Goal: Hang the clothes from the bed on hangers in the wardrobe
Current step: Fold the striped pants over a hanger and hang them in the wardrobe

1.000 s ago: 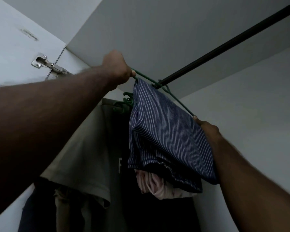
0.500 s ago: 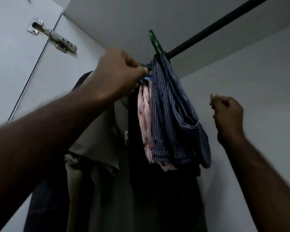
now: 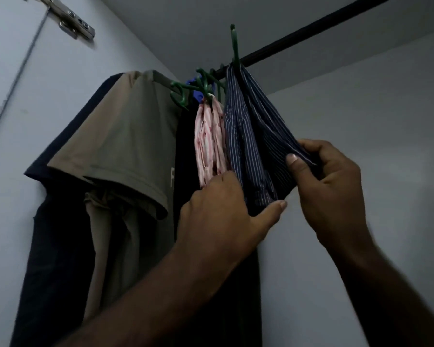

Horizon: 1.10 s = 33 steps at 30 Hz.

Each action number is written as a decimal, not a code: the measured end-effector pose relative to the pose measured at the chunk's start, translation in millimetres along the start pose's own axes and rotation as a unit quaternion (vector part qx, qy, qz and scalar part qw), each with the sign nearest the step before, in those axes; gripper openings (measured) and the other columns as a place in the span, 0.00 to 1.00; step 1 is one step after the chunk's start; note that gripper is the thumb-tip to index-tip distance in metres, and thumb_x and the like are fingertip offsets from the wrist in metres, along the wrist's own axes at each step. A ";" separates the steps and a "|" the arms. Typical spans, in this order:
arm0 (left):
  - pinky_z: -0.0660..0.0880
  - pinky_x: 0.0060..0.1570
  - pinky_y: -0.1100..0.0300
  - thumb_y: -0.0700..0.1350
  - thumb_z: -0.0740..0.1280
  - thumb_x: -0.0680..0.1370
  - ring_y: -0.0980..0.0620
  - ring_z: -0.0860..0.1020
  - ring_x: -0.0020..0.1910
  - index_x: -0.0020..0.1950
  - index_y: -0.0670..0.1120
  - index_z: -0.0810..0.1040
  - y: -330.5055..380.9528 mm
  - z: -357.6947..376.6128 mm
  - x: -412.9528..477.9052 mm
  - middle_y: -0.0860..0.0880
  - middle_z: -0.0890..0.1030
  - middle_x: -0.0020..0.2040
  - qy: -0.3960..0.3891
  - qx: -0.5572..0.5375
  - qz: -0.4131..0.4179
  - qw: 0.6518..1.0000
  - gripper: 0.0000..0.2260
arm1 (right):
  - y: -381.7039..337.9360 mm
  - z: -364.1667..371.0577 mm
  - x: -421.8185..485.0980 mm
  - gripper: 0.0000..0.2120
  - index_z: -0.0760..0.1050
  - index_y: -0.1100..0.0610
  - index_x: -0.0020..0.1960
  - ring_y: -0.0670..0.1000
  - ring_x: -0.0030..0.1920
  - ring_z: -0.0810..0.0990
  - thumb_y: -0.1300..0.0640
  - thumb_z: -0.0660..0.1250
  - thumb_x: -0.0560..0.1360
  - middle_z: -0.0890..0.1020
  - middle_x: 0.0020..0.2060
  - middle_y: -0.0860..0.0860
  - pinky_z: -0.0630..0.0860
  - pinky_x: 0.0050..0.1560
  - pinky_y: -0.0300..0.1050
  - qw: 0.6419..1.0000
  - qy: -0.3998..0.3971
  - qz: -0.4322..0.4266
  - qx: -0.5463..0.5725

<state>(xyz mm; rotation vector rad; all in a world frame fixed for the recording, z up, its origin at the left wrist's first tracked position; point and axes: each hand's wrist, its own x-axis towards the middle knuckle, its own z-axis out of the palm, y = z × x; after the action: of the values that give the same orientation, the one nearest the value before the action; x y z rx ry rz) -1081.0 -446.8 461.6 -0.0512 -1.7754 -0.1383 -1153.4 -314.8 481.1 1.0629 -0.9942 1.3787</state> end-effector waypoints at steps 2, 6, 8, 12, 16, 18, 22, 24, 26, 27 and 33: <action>0.69 0.43 0.58 0.71 0.62 0.71 0.50 0.77 0.53 0.60 0.52 0.68 9.0 4.6 -0.4 0.53 0.76 0.57 -0.008 0.026 -0.006 1.000 0.28 | -1.1 -6.4 1.8 0.09 0.78 0.53 0.54 0.41 0.46 0.83 0.65 0.65 0.79 0.84 0.44 0.44 0.77 0.47 0.33 1.000 -0.015 -0.001 -0.006; 0.66 0.41 0.58 0.60 0.64 0.76 0.48 0.77 0.49 0.51 0.51 0.70 13.1 10.7 1.4 0.53 0.77 0.50 0.016 -0.010 -0.002 1.000 0.14 | 0.2 -19.3 4.9 0.09 0.79 0.55 0.55 0.42 0.47 0.83 0.65 0.66 0.79 0.84 0.45 0.44 0.76 0.47 0.32 0.999 -0.040 -0.002 -0.025; 0.66 0.35 0.59 0.55 0.66 0.75 0.52 0.76 0.41 0.45 0.50 0.71 9.9 10.6 2.3 0.55 0.76 0.42 0.022 -0.064 -0.011 0.998 0.10 | 2.5 -26.3 5.1 0.09 0.80 0.55 0.56 0.42 0.47 0.83 0.65 0.66 0.79 0.85 0.45 0.44 0.77 0.48 0.33 0.998 -0.044 -0.006 -0.040; 0.68 0.27 0.70 0.47 0.70 0.73 0.60 0.77 0.33 0.41 0.47 0.75 10.1 7.2 4.7 0.55 0.77 0.32 0.037 -0.207 -0.050 0.976 0.06 | 5.5 -33.4 -2.6 0.10 0.80 0.54 0.55 0.42 0.47 0.83 0.65 0.66 0.79 0.85 0.45 0.44 0.78 0.48 0.34 0.998 -0.051 -0.007 -0.035; 0.78 0.38 0.62 0.62 0.70 0.70 0.62 0.79 0.38 0.52 0.53 0.73 25.5 8.9 0.0 0.58 0.79 0.43 0.021 -0.197 -0.032 0.980 0.18 | 5.7 -26.8 -12.6 0.10 0.80 0.56 0.55 0.47 0.47 0.85 0.67 0.65 0.79 0.86 0.45 0.49 0.81 0.49 0.41 0.996 -0.052 0.040 0.056; 0.78 0.43 0.57 0.67 0.68 0.70 0.56 0.78 0.45 0.57 0.53 0.71 32.1 11.5 -0.8 0.56 0.78 0.49 0.018 -0.111 -0.025 0.993 0.24 | 5.1 -23.6 -14.8 0.10 0.80 0.58 0.55 0.49 0.47 0.85 0.68 0.64 0.79 0.86 0.45 0.50 0.81 0.48 0.42 0.994 -0.049 0.055 0.081; 0.68 0.38 0.62 0.59 0.67 0.75 0.55 0.74 0.42 0.56 0.50 0.70 37.6 10.9 1.7 0.55 0.75 0.47 0.030 -0.033 -0.012 0.999 0.18 | -0.8 -19.5 -16.4 0.11 0.80 0.55 0.55 0.48 0.47 0.85 0.67 0.64 0.79 0.86 0.45 0.48 0.81 0.48 0.41 0.993 -0.060 0.055 0.085; 0.69 0.34 0.63 0.54 0.68 0.75 0.58 0.74 0.37 0.52 0.50 0.70 33.6 8.2 3.5 0.56 0.74 0.43 0.023 -0.051 -0.007 0.998 0.12 | -4.4 -19.9 -15.6 0.11 0.79 0.54 0.55 0.46 0.47 0.85 0.67 0.64 0.79 0.86 0.44 0.47 0.80 0.48 0.38 0.994 -0.058 0.045 0.076; 0.70 0.31 0.67 0.50 0.69 0.74 0.60 0.75 0.34 0.49 0.49 0.72 28.7 3.5 6.3 0.56 0.76 0.40 0.014 -0.103 -0.015 0.994 0.09 | -7.5 -22.8 -15.3 0.10 0.79 0.53 0.55 0.43 0.47 0.84 0.66 0.64 0.79 0.85 0.44 0.46 0.79 0.47 0.35 0.998 -0.052 0.017 0.036; 0.70 0.30 0.70 0.48 0.71 0.74 0.60 0.76 0.33 0.48 0.49 0.74 26.5 0.8 8.2 0.56 0.78 0.38 0.016 -0.141 -0.020 0.990 0.08 | -7.8 -24.7 -16.6 0.10 0.79 0.53 0.56 0.41 0.46 0.83 0.65 0.65 0.79 0.85 0.44 0.44 0.79 0.46 0.35 0.999 -0.051 -0.007 -0.001; 0.72 0.29 0.72 0.42 0.72 0.74 0.62 0.81 0.33 0.46 0.46 0.81 14.7 -18.3 14.0 0.52 0.83 0.38 0.011 -0.281 -0.028 0.959 0.03 | 3.7 -22.7 -45.8 0.13 0.79 0.52 0.62 0.45 0.40 0.84 0.56 0.63 0.78 0.85 0.43 0.45 0.81 0.40 0.49 0.980 -0.080 -0.075 -0.163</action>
<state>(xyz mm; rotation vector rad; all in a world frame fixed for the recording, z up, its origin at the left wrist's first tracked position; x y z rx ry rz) -1064.5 -435.0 480.0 -0.4069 -1.6662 -0.6792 -1157.7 -304.6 431.1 0.9876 -1.1876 0.9786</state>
